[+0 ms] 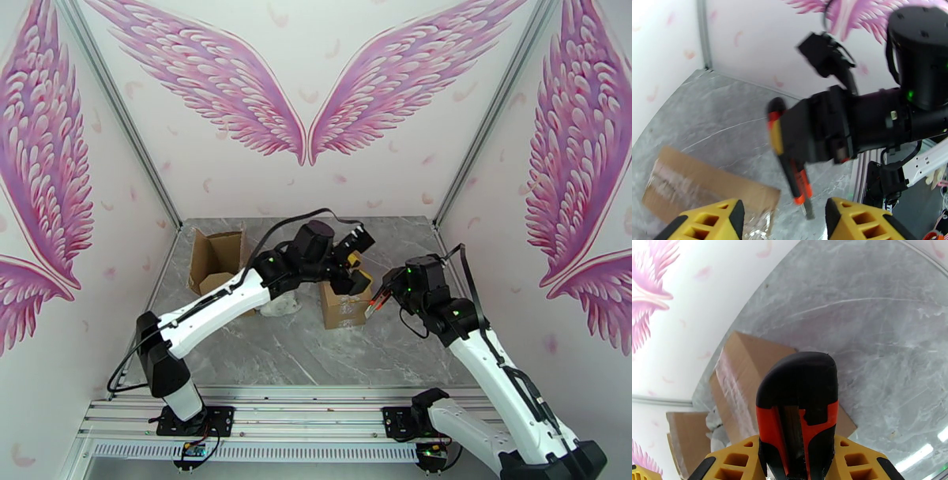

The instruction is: Unpack the express box

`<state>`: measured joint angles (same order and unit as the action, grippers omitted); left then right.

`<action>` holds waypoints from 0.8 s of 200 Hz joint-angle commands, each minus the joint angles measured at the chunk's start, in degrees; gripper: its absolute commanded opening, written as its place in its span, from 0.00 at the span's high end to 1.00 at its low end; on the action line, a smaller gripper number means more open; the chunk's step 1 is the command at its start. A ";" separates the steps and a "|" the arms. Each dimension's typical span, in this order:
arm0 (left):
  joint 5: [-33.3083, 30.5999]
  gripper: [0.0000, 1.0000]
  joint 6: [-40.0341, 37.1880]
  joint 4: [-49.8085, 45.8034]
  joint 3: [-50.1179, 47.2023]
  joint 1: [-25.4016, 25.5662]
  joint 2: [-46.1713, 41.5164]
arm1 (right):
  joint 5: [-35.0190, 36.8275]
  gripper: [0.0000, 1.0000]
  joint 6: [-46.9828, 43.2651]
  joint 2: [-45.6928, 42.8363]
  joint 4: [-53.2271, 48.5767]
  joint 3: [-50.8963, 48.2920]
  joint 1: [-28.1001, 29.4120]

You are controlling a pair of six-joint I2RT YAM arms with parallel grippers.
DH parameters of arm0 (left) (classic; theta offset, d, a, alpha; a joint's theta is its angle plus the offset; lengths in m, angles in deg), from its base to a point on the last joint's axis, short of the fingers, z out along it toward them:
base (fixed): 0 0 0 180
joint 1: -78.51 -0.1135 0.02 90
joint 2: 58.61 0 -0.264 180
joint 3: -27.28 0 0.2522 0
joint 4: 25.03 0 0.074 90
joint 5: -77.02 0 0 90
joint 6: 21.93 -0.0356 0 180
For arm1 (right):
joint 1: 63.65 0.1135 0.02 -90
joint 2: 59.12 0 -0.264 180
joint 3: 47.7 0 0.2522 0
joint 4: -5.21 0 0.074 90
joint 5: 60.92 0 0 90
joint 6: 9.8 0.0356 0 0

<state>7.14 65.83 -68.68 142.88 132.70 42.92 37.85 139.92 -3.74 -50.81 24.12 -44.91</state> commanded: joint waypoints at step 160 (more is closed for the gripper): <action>15.67 0.97 8.22 0.64 7.37 -2.98 12.02 | -5.35 0.61 -9.28 -5.72 18.15 -1.47 1.65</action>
<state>19.42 74.64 -69.03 146.84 129.95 53.90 34.95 133.91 -7.94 -37.57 23.84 -43.62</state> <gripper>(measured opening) 0.140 0.365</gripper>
